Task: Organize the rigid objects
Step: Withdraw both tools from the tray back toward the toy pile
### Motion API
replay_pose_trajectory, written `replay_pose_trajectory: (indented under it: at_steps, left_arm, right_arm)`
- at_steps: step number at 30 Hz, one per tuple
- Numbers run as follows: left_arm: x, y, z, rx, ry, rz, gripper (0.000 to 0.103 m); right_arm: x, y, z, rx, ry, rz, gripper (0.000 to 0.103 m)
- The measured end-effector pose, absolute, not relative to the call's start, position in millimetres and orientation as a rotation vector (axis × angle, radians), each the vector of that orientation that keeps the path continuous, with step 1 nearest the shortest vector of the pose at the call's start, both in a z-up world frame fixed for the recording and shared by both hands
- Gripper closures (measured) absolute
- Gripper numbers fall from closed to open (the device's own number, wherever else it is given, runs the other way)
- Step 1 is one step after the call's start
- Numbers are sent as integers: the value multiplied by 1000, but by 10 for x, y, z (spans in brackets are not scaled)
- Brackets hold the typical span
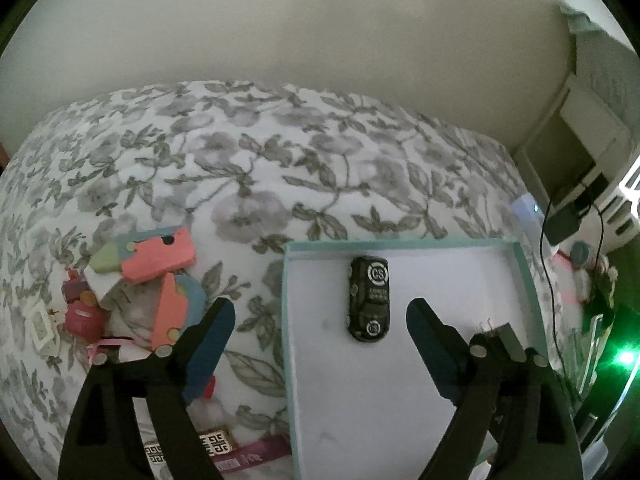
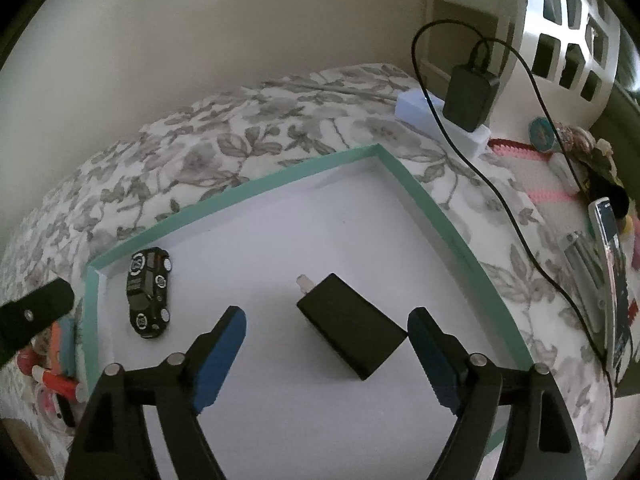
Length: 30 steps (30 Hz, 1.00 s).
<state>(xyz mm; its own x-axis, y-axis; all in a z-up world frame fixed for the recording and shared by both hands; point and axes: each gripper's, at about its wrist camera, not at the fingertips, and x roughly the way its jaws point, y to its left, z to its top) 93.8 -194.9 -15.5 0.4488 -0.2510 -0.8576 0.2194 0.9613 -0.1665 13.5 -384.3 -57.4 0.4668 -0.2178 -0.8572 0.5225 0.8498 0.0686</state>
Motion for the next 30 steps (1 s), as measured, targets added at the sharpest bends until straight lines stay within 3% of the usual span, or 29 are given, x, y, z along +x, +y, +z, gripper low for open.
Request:
replay_pose_trajectory:
  at_steps: [3,5,22,30]
  left_arm:
    - [958,-1868,-134,-59,1053,-282,10]
    - [968,-1816,-123,-71,1045,-282,3]
    - [1081,-1046,73,-269,971,-185,3]
    - [1034,-770,267,-239,928,-96,3]
  right_arm:
    - [136,-3832,-565,349,978,-451,0]
    - [138,-3814,-551,347,971,-439,0]
    - [148,-3673,-406,368,936,-379,0]
    - [158,-3452,-239,346,896,-314,0]
